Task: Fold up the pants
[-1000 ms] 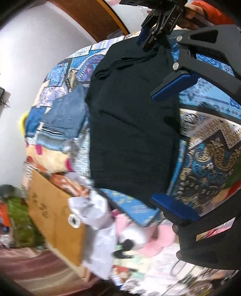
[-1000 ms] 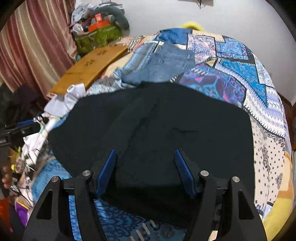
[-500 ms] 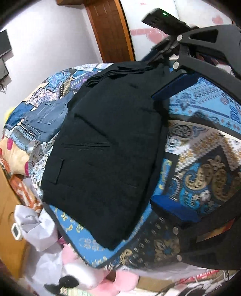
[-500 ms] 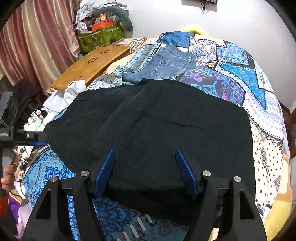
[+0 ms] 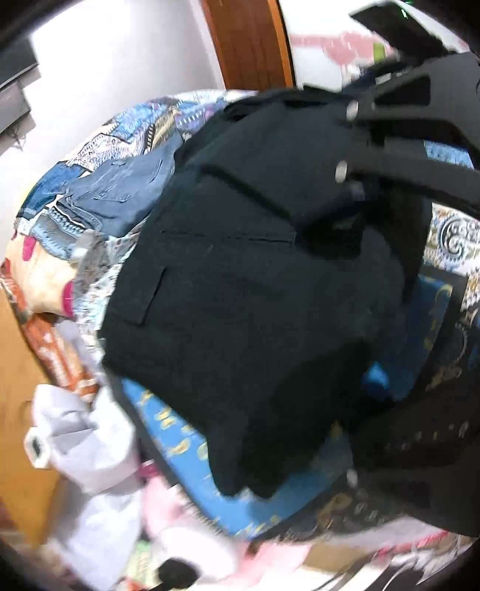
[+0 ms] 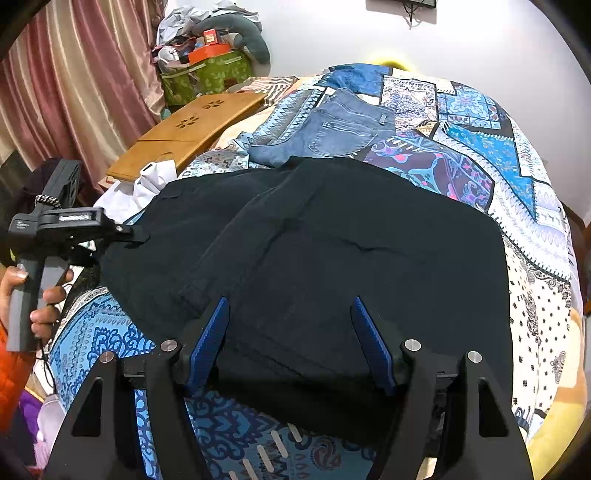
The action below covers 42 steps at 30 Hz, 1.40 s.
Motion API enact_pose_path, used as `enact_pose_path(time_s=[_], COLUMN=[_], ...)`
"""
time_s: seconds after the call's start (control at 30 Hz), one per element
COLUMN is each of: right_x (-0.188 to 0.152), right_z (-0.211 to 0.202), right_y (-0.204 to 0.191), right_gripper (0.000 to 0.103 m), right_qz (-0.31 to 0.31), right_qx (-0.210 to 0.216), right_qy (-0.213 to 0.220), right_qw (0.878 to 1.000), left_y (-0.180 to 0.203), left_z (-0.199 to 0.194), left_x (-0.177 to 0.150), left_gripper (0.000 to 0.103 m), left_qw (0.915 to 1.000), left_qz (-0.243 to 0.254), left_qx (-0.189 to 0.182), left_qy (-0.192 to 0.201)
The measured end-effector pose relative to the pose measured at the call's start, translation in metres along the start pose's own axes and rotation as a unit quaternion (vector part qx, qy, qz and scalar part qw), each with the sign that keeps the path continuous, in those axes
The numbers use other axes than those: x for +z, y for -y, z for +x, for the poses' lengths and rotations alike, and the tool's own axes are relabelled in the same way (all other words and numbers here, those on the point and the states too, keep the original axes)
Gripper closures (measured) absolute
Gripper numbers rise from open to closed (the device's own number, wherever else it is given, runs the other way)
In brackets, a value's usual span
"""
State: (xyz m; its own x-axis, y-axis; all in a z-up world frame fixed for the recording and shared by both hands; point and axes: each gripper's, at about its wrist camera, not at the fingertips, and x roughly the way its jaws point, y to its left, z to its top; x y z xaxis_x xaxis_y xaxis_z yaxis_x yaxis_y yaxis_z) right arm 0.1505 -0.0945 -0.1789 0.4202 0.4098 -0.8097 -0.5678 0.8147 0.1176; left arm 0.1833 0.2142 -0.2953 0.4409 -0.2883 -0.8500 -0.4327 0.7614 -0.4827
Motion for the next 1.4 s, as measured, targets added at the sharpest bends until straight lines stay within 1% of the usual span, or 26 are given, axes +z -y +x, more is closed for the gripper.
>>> enact_pose_path(time_s=[0.03, 0.1, 0.2, 0.27, 0.3, 0.4, 0.47, 0.53, 0.6, 0.63, 0.73, 0.83, 0.93, 1.03, 1.13, 1.2, 1.27, 1.4], right_x=[0.001, 0.004, 0.007, 0.006, 0.005, -0.004, -0.012, -0.023, -0.034, -0.041, -0.059, -0.074, -0.079, -0.082, -0.085, -0.088, -0.089, -0.094], right_z=[0.000, -0.004, -0.014, -0.023, -0.029, -0.046, -0.054, -0.062, -0.068, -0.071, -0.073, -0.068, -0.072, -0.076, -0.079, -0.081, -0.082, -0.087], right_y=[0.001, 0.003, 0.013, 0.021, 0.028, 0.053, 0.073, 0.092, 0.109, 0.118, 0.132, 0.134, 0.132, 0.133, 0.131, 0.130, 0.129, 0.127], right_gripper=[0.038, 0.038, 0.038, 0.038, 0.038, 0.038, 0.038, 0.038, 0.038, 0.038, 0.038, 0.038, 0.038, 0.038, 0.038, 0.038, 0.038, 0.038], right_qz=[0.000, 0.008, 0.026, 0.036, 0.044, 0.078, 0.099, 0.123, 0.149, 0.165, 0.192, 0.194, 0.191, 0.191, 0.184, 0.181, 0.181, 0.180], right_qx=[0.001, 0.006, 0.014, 0.012, 0.009, -0.005, -0.026, -0.044, -0.052, -0.052, -0.045, -0.032, -0.028, -0.020, -0.021, -0.022, -0.023, -0.026], right_qy=[-0.003, -0.007, 0.000, 0.011, 0.018, 0.032, 0.035, 0.037, 0.038, 0.039, 0.032, 0.021, 0.030, 0.034, 0.035, 0.035, 0.034, 0.034], right_qw=[1.000, 1.000, 1.000, 0.999, 0.999, 0.996, 0.994, 0.991, 0.987, 0.984, 0.980, 0.980, 0.981, 0.981, 0.982, 0.983, 0.983, 0.983], left_y=[0.003, 0.012, 0.030, 0.050, 0.063, 0.094, 0.121, 0.146, 0.169, 0.183, 0.216, 0.249, 0.285, 0.319, 0.345, 0.357, 0.363, 0.364], left_z=[-0.005, -0.017, -0.039, -0.055, -0.065, -0.086, -0.098, -0.109, -0.117, -0.122, -0.125, -0.122, -0.109, -0.088, -0.064, -0.044, -0.021, 0.004], left_x=[0.000, 0.000, 0.002, 0.006, 0.007, 0.010, 0.013, 0.013, 0.013, 0.013, 0.011, 0.003, -0.008, -0.026, -0.048, -0.067, -0.088, -0.117], left_gripper=[0.063, 0.075, 0.078, 0.078, 0.079, 0.079, 0.079, 0.080, 0.080, 0.080, 0.080, 0.080, 0.081, 0.083, 0.083, 0.084, 0.084, 0.084], left_qw=[0.9996, 0.9968, 0.9899, 0.9820, 0.9765, 0.9632, 0.9527, 0.9439, 0.9389, 0.9369, 0.9332, 0.9279, 0.9220, 0.9152, 0.9097, 0.9027, 0.8952, 0.8835], left_qz=[0.011, 0.040, 0.075, 0.103, 0.120, 0.161, 0.193, 0.220, 0.237, 0.246, 0.264, 0.288, 0.317, 0.348, 0.379, 0.405, 0.429, 0.460], left_qx=[0.021, 0.053, 0.076, 0.091, 0.097, 0.103, 0.101, 0.090, 0.071, 0.055, 0.024, -0.002, -0.023, -0.042, -0.065, -0.063, -0.050, -0.031], left_qy=[0.013, 0.044, 0.094, 0.130, 0.150, 0.189, 0.212, 0.229, 0.239, 0.242, 0.242, 0.236, 0.221, 0.198, 0.157, 0.131, 0.108, 0.081])
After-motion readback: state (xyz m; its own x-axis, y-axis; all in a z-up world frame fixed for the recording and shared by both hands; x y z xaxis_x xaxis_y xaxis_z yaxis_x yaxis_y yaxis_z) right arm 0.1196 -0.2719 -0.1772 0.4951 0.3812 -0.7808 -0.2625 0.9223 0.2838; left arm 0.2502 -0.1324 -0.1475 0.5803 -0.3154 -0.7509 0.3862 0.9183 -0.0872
